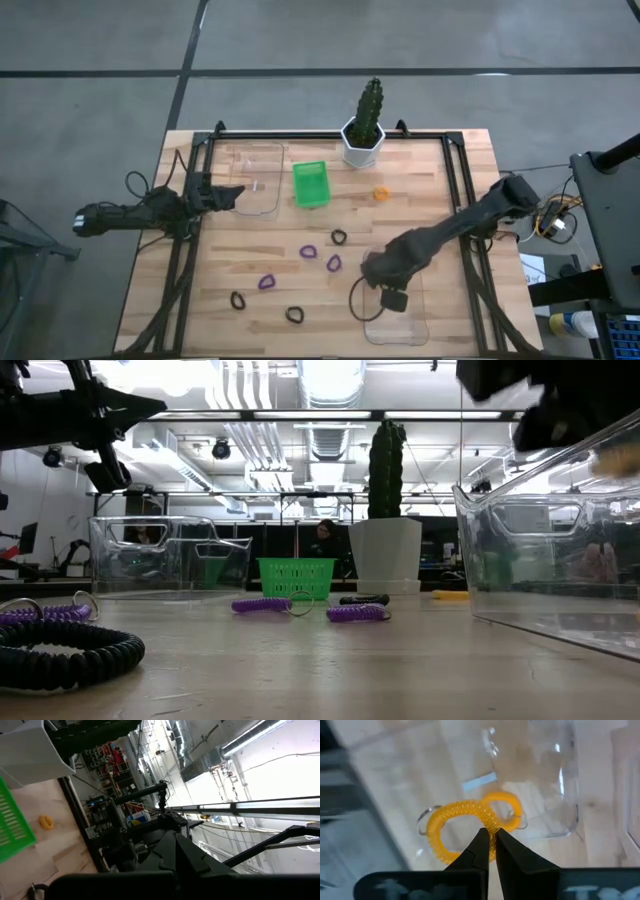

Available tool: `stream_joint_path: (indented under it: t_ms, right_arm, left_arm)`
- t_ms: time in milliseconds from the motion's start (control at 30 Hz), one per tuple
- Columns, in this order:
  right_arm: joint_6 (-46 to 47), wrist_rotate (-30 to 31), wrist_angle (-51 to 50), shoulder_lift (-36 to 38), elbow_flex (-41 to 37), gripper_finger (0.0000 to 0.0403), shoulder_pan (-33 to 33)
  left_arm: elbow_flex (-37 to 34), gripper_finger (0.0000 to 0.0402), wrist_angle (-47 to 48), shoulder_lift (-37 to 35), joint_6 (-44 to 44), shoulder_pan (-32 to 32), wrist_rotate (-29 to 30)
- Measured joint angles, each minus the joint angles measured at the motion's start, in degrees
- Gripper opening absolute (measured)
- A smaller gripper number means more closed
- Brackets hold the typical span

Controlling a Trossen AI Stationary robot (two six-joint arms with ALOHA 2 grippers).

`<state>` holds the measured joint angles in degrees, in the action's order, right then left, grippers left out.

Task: Sort spring keychains
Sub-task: Put the bottom yellow spring keychain into the bottom transparent bin, then put the yellow spring keychain into the bottom transparent bin

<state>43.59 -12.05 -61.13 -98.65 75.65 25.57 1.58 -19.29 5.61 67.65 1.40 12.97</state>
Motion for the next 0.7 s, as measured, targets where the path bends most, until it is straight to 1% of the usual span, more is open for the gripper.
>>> stream_joint_path:
  t_ms: [167,267,367,467,700]
  right_arm:
    - [-3.78,-0.28,-2.44,-6.0,-0.07,0.0013,-0.63]
    - [-2.83,-0.47,-3.6,-8.41,-0.08,0.0013,-0.67]
    - [-1.98,-1.14,-3.54,-9.2,-0.01,0.0019,-0.62]
    - [-1.59,-1.41,-3.46,-9.16,0.2,0.0043,-0.62]
    - [0.31,-3.37,-3.02,-5.62,1.13,0.0138,-0.56]
  left_arm:
    - [0.0,0.0002,0.0,0.0,0.22,-0.01,0.0]
    - [0.0,0.0002,-0.01,0.0,1.0,0.01,0.0]
    - [0.0,0.0002,-0.1,0.0,1.72,-0.01,0.0]
    - [0.0,0.0002,-0.2,0.0,1.8,-0.01,0.0]
    - [0.0,0.0002,-0.26,0.0,1.84,-0.01,-0.01]
